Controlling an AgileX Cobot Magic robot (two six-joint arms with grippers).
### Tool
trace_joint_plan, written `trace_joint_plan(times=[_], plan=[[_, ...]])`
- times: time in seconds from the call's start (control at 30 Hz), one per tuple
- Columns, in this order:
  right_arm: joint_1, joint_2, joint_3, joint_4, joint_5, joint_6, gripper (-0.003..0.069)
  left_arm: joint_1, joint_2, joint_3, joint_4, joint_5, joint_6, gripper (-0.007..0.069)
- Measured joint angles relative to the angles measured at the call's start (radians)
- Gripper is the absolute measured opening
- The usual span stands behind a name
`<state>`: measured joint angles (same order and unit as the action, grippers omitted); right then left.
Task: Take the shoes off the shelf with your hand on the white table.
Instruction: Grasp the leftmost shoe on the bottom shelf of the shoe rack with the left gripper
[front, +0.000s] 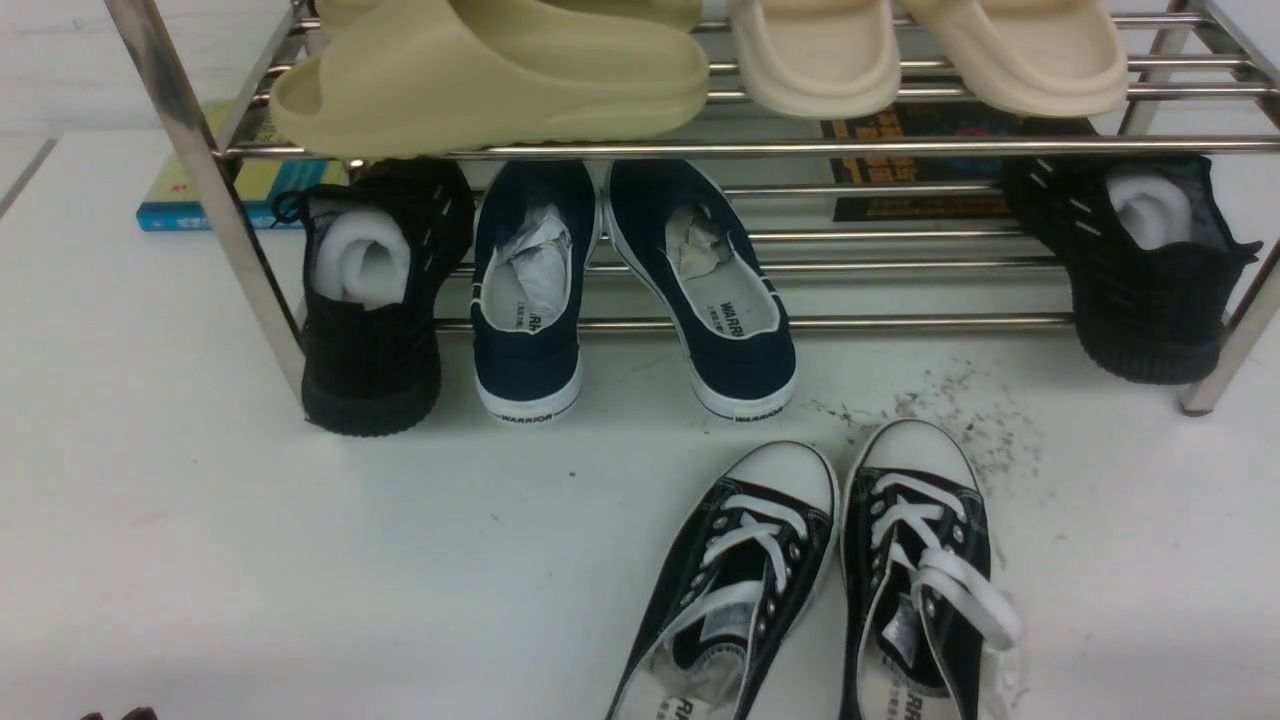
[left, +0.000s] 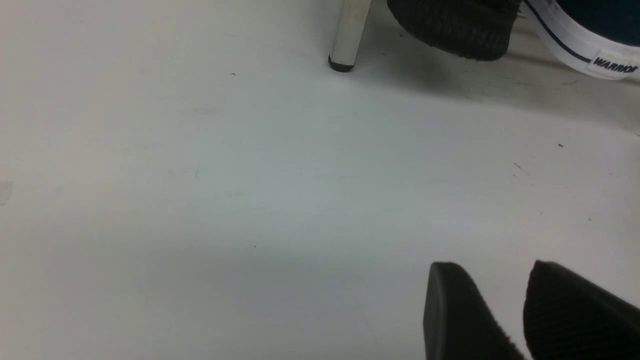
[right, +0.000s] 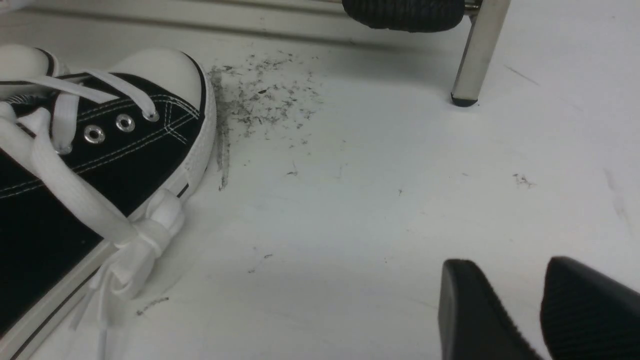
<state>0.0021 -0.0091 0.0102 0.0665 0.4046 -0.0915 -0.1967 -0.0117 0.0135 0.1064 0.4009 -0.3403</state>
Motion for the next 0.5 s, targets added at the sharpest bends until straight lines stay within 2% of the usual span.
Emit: trace_joint_plan(times=[0.3, 0.43, 0.5], plan=[[0.000, 0.000, 0.000, 0.000, 0.000, 0.000, 0.0240, 0.000, 0.000, 0.000, -0.014, 0.000, -0.007, 0.0242], [0.000, 0.000, 0.000, 0.000, 0.000, 0.000, 0.0240, 0.000, 0.000, 0.001, -0.153, -0.004, -0.098, 0.0242], [0.000, 0.000, 0.000, 0.000, 0.000, 0.000, 0.0240, 0.000, 0.000, 0.000, -0.265, -0.004, -0.190, 0.0242]])
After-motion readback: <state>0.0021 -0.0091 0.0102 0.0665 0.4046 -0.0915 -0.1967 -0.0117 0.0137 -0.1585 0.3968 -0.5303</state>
